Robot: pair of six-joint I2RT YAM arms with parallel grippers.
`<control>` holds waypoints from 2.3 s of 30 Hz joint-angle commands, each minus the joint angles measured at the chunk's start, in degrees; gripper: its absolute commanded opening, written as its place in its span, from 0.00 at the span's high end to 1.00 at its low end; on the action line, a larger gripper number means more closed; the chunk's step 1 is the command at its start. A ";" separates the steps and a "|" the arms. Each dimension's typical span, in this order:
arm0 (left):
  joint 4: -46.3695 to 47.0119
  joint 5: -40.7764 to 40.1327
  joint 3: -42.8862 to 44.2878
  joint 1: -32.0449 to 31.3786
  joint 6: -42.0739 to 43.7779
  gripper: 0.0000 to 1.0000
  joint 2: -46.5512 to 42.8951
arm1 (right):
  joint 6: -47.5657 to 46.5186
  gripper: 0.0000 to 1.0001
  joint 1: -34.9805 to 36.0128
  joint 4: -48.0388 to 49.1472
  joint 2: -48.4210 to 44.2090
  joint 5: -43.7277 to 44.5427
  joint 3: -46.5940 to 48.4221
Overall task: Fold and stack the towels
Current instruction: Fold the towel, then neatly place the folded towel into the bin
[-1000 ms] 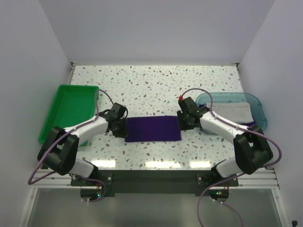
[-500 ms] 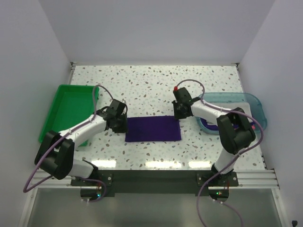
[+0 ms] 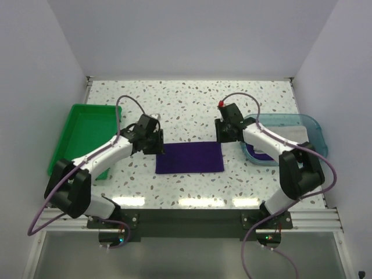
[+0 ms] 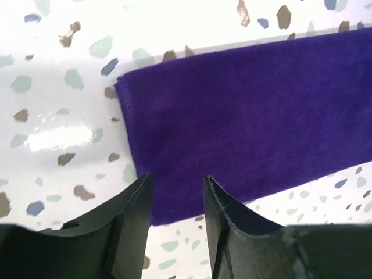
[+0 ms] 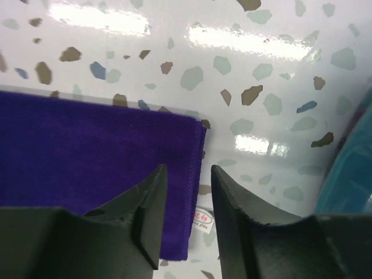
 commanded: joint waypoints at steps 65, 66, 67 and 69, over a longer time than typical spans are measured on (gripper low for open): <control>-3.13 -21.71 35.88 -32.53 9.20 0.44 37.83 | 9.36 0.04 -10.86 -17.94 -32.34 10.35 -12.84; -3.39 -21.89 36.14 -32.61 9.20 0.45 38.18 | 9.36 0.04 -10.86 -17.77 -32.34 9.91 -12.93; -3.83 -22.50 36.32 -32.53 9.20 0.46 39.06 | 9.27 0.04 -10.95 -17.51 -32.34 9.73 -12.93; -4.62 -22.77 36.85 -32.62 9.03 0.47 40.11 | 9.27 0.05 -10.95 -17.24 -32.25 9.29 -12.84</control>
